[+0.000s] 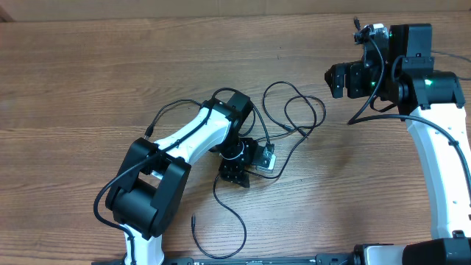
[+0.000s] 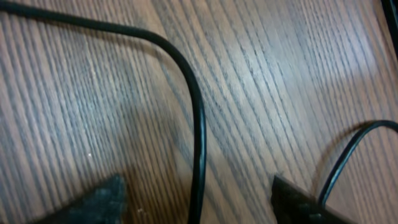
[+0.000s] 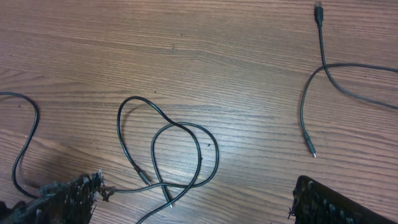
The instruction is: Untangle cables
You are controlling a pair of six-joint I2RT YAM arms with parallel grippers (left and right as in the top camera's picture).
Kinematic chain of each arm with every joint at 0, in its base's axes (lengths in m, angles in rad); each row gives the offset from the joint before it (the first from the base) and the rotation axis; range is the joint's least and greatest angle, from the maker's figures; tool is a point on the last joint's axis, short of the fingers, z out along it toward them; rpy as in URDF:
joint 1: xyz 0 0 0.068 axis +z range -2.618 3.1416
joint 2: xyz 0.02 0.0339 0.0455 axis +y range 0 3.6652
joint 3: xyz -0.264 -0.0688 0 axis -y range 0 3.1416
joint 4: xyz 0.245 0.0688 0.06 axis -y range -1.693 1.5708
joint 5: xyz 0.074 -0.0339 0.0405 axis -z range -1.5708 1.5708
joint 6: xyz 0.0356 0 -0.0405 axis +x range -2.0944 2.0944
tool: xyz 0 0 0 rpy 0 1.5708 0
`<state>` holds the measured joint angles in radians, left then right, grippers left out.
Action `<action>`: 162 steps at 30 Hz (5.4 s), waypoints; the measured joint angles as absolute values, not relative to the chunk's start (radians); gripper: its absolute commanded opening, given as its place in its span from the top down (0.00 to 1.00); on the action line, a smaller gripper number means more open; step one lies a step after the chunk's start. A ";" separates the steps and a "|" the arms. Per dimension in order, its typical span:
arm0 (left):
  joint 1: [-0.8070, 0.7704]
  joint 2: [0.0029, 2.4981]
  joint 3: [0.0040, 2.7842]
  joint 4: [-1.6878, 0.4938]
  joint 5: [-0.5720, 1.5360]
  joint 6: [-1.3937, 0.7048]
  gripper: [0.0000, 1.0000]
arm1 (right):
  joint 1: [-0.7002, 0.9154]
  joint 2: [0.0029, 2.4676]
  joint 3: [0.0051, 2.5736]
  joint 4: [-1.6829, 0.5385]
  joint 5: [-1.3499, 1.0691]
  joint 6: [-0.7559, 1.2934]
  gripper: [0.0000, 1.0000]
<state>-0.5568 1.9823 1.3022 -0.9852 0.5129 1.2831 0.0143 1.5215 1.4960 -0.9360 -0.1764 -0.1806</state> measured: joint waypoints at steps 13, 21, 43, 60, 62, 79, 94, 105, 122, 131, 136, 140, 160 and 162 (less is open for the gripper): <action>-0.557 1.982 1.303 -0.974 0.511 1.252 0.96 | 0.015 1.522 1.496 -0.936 -0.181 -0.181 0.00; -0.556 1.982 1.511 -1.165 0.475 1.105 0.96 | 0.014 1.521 1.496 -0.935 -0.362 -0.247 0.00; -0.368 1.982 2.235 -1.426 0.541 0.646 0.96 | 0.014 1.201 1.496 -0.894 -0.738 -0.348 0.00; -0.370 1.982 2.355 -1.254 1.021 0.291 0.96 | 0.014 1.177 1.496 -0.815 -0.932 -0.446 0.00; -0.380 1.982 2.355 -1.234 1.050 0.239 0.96 | 0.014 1.179 1.496 -0.788 -0.936 -0.446 0.00; -0.511 1.982 2.355 -1.156 1.092 0.126 0.96 | 0.019 1.259 1.496 -0.731 -0.938 -0.513 0.00; -0.511 1.982 2.356 -1.007 1.039 -0.167 0.95 | 0.108 1.290 1.496 -0.755 -0.875 -0.521 0.00; -0.511 1.982 2.356 -0.909 1.014 -0.364 0.95 | 0.109 1.290 1.496 -0.775 -0.855 -0.525 0.00; -0.511 1.982 2.356 -0.844 1.013 -0.600 0.96 | 0.110 1.306 1.496 -0.785 -0.838 -0.526 0.11; -0.511 1.982 2.356 -0.844 1.006 -0.604 0.96 | 0.109 1.336 1.496 -0.786 -0.833 -0.522 0.40; -0.511 1.982 2.356 -0.843 1.002 -0.604 0.96 | 0.109 1.336 1.496 -0.787 -0.829 -0.520 0.67; -0.511 1.982 2.359 -0.837 0.986 -0.604 0.96 | 0.109 1.338 1.496 -0.799 -0.831 -0.520 0.89; -0.448 1.982 2.361 -0.913 0.905 -0.543 0.00 | 0.114 1.338 1.496 -0.796 -0.784 -0.518 0.96; -0.438 1.982 2.361 -0.922 0.900 -0.521 0.00 | 0.114 1.338 1.496 -0.796 -0.760 -0.518 0.96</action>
